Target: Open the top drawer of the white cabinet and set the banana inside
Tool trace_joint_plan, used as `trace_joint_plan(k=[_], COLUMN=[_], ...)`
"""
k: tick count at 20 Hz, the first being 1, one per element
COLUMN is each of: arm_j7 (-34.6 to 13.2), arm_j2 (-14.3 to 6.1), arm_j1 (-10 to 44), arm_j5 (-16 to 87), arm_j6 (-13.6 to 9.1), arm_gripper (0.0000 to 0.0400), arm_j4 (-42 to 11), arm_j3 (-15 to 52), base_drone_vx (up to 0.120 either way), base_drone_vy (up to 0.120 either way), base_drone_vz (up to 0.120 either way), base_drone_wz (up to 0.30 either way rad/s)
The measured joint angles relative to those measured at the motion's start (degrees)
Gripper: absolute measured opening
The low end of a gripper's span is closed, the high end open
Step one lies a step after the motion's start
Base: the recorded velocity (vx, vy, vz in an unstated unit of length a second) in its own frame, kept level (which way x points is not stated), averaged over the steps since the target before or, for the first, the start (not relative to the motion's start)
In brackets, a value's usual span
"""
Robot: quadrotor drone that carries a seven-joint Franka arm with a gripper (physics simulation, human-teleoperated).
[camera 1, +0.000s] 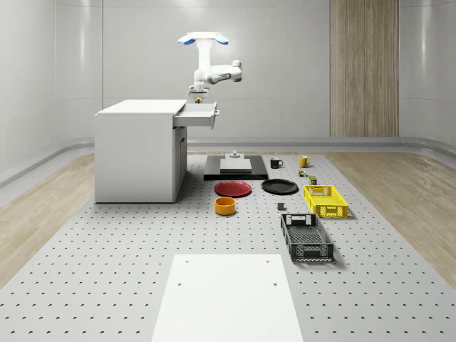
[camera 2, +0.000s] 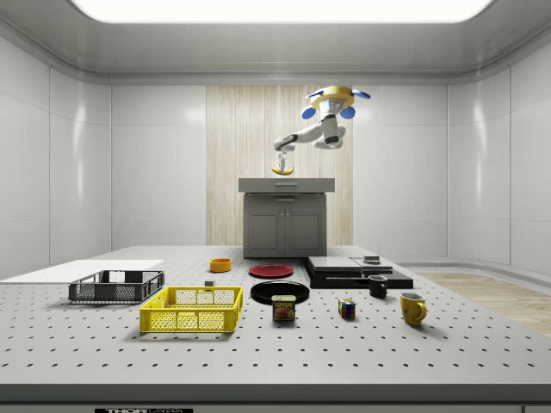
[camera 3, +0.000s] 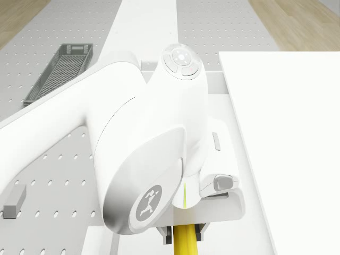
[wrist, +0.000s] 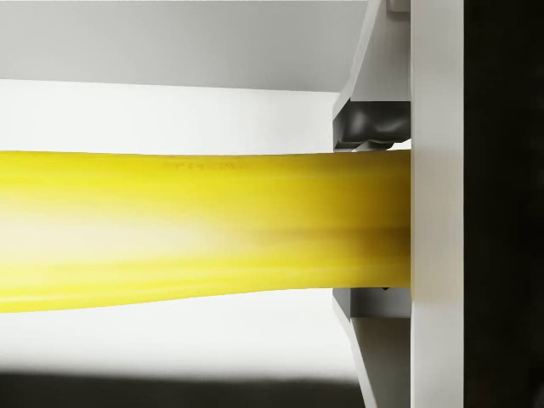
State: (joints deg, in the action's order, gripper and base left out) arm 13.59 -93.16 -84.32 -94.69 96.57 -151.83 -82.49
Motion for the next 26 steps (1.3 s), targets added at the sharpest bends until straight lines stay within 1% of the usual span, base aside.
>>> trace_joint_plan(k=[3,7,15,26], arm_j7=[0.0,0.1,0.5,0.8], arm_j2=[0.0,0.1,0.4,1.3], arm_j1=[0.0,-0.3,-1.5,-3.2], arm_j5=[-0.1,-1.5,-6.2,-11.5], arm_j6=[0.0,0.8,3.2,6.0], arm_gripper=[0.019,0.019,0.019,0.019], arm_j4=[0.0,0.3,1.6,3.8], arm_j3=[0.1,1.7,7.1,13.1], base_drone_vx=[0.0,0.0,0.0,0.0], base_drone_vy=[0.0,0.0,0.0,0.0], base_drone_vz=[-0.12,0.0,0.0,0.0], base_drone_wz=[0.0,0.0,0.0,0.0])
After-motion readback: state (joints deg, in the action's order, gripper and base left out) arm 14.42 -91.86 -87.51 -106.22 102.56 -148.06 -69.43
